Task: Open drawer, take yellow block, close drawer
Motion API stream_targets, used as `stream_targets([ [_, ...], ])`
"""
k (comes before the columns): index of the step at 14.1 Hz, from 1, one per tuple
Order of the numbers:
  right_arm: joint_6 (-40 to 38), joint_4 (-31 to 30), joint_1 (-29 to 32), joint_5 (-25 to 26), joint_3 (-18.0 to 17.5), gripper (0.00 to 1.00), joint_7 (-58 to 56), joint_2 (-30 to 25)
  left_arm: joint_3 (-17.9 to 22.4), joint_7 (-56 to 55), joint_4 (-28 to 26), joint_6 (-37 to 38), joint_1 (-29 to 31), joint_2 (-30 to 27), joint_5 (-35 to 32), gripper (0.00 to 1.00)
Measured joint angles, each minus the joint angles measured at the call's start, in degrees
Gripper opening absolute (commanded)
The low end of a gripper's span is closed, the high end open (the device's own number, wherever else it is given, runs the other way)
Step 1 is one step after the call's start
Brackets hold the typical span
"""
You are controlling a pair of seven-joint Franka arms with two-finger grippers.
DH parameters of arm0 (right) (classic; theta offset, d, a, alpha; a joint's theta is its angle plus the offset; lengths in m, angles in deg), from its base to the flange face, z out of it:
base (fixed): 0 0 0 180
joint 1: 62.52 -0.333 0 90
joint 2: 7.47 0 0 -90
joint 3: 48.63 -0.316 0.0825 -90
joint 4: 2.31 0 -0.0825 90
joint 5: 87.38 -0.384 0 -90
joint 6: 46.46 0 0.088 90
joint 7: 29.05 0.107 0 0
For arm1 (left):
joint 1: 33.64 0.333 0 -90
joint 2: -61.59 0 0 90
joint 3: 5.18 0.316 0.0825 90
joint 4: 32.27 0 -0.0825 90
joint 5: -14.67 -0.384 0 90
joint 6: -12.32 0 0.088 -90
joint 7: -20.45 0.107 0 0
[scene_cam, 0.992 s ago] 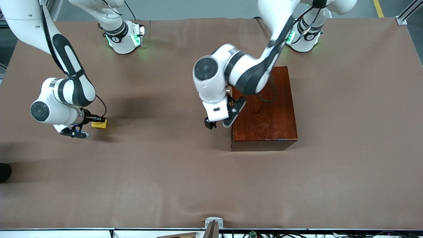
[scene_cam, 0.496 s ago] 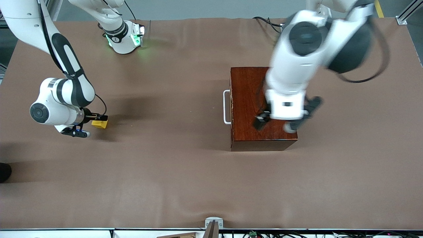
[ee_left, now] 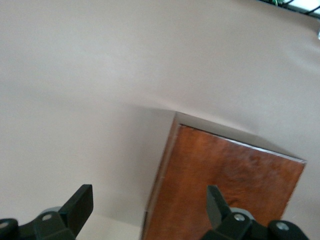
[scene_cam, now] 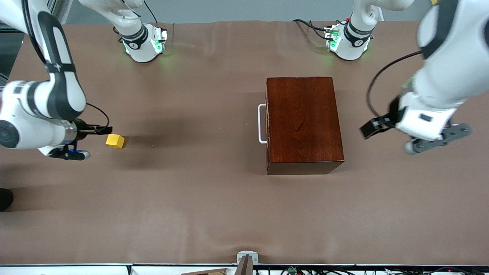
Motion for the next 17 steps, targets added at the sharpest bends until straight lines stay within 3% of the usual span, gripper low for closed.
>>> stream_targets([
  [5, -9.48, 13.11, -0.7, -0.06, 0.06, 1.0, 0.05, -0.36, 0.1, 13.43, -6.55, 0.41, 3.59, -6.17, -0.17, 1.0],
  [8, -11.21, 16.19, -0.83, -0.15, -0.01, 1.0, 0.05, -3.15, -0.22, 18.35, -10.19, 0.4, 4.93, -8.91, -1.71, 1.0],
  [9, -11.49, 16.84, -0.96, -0.15, -0.08, 1.0, 0.05, -4.32, -1.66, 20.1, -11.29, 0.33, 6.62, -9.67, -2.2, 1.0],
  [13, -17.48, 23.78, -2.01, -0.14, -0.5, 1.0, 0.01, -6.31, -15.89, 22.3, -19.17, -2.27, 20.08, -14.91, -3.23, 1.0],
  [17, -21.01, 28.93, -2.06, -0.1, -0.34, 1.0, 0.01, -7.15, -18.79, 22.36, -24.85, -3.27, 22.0, -20.5, -3.39, 1.0],
])
